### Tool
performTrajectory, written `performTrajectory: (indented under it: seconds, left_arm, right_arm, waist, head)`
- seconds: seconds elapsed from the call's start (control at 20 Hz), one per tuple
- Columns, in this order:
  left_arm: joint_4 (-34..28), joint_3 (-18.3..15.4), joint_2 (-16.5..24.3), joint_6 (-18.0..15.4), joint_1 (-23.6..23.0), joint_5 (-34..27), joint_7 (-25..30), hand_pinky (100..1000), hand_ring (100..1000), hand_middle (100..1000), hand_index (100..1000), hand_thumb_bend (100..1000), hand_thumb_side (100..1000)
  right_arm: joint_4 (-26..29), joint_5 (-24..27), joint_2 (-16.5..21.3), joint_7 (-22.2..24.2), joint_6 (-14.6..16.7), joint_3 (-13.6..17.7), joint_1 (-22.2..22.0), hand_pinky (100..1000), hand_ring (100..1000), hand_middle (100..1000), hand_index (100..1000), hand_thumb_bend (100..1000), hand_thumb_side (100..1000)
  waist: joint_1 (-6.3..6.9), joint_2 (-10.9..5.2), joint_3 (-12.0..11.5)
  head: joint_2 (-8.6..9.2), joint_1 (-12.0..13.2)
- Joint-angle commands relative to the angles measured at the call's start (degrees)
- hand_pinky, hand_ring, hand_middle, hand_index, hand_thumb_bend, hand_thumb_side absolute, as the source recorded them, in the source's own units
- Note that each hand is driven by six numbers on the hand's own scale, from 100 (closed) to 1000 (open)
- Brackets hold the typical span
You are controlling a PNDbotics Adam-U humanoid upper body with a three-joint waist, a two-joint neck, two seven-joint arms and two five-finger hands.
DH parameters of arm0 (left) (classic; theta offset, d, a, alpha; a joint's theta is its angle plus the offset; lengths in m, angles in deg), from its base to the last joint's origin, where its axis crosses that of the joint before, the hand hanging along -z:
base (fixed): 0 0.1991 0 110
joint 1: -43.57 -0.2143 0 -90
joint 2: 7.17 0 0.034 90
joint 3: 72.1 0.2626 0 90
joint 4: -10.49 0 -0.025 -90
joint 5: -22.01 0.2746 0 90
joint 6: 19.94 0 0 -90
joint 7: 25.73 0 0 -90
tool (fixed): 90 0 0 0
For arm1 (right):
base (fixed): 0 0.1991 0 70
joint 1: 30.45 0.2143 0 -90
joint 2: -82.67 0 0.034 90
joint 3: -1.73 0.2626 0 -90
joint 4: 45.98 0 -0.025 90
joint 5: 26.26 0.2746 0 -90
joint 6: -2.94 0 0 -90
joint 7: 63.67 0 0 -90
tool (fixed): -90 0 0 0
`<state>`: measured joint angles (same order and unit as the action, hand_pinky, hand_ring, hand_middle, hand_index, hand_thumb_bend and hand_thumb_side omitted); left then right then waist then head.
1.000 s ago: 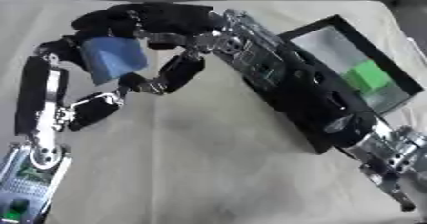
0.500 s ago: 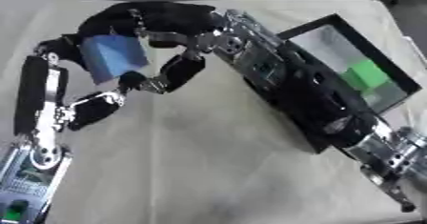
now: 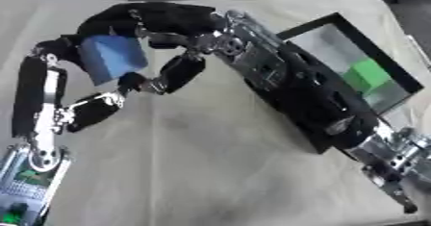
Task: Pick up the objects with one hand, pass them to the other hand, and then place them into the box on the other side of the table.
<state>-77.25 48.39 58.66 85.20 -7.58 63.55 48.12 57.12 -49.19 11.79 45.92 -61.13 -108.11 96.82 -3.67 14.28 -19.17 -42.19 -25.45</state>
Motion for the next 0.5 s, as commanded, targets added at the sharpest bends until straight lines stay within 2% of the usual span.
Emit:
performTrajectory:
  seconds: [0.05, 0.5]
  left_arm:
    - [-1.63, 0.39, -0.53, -0.50, 0.97, 0.56, -0.03, 744, 517, 357, 461, 100, 155]
    - [-2.53, 0.55, -0.56, -0.99, 1.13, 1.27, -0.47, 744, 517, 355, 460, 100, 158]
  right_arm:
    - [-0.17, 0.87, 0.98, 1.22, -0.30, 1.06, 0.59, 1000, 878, 949, 1000, 100, 234]
    - [-0.62, 3.88, 0.88, 4.23, -1.23, 1.07, 0.39, 1000, 842, 942, 1000, 100, 220]
  waist:
    - [-0.72, 0.13, 0.01]
    - [-0.76, 0.26, -0.08]
  head:
    - [0.74, -0.36]
    - [0.81, -0.73]
